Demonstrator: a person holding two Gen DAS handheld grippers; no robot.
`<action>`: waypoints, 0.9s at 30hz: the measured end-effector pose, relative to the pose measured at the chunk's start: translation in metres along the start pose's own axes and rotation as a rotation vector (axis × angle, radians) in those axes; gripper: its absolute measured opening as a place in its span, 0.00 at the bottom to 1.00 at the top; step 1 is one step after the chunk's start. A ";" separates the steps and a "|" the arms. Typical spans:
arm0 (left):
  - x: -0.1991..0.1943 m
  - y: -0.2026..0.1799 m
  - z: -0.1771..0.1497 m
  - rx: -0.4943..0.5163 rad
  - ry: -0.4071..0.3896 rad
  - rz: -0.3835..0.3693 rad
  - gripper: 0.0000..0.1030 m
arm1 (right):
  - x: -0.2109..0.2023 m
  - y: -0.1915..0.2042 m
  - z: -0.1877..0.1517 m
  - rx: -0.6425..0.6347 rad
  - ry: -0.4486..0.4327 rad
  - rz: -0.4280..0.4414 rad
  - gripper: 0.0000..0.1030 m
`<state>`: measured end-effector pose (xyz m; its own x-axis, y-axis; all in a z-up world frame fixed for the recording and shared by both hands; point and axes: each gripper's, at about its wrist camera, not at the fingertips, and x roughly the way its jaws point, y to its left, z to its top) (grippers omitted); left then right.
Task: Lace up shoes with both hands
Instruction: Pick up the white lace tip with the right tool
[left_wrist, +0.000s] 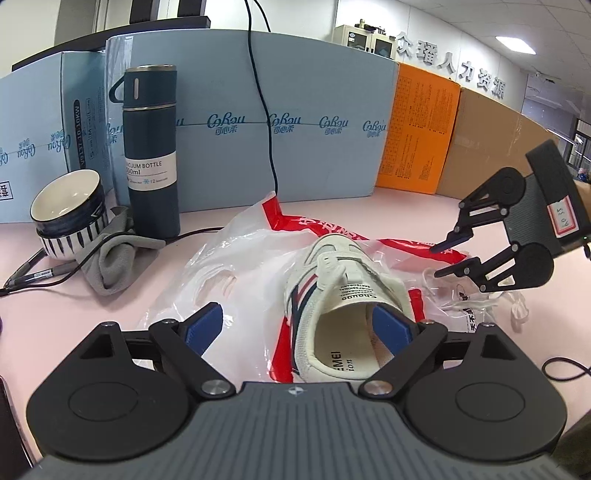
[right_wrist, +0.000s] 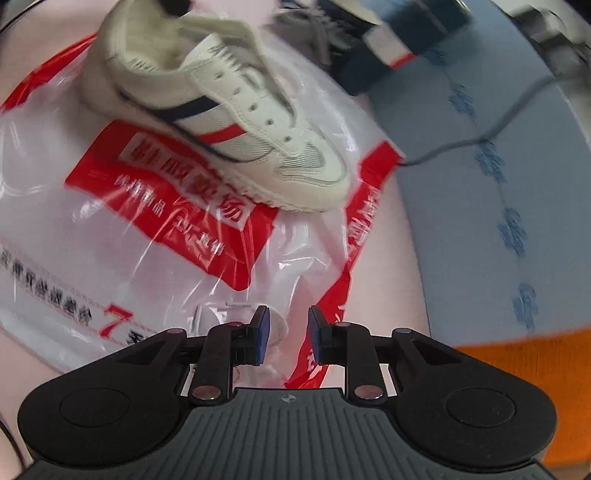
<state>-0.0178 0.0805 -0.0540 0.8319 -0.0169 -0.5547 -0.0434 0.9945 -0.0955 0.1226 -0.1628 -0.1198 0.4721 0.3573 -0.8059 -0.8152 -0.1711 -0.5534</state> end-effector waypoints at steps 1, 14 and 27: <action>-0.001 0.001 0.000 0.001 0.001 0.003 0.85 | 0.003 -0.004 -0.001 -0.035 -0.003 0.025 0.19; -0.003 0.008 0.003 -0.014 0.031 0.050 0.87 | 0.025 -0.031 0.000 -0.179 -0.066 0.334 0.19; -0.004 -0.001 0.004 0.023 0.017 -0.014 0.88 | -0.011 -0.030 0.001 0.326 -0.115 0.225 0.04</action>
<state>-0.0190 0.0800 -0.0483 0.8226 -0.0324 -0.5678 -0.0192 0.9962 -0.0847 0.1414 -0.1610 -0.0947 0.2444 0.4476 -0.8602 -0.9662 0.0368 -0.2553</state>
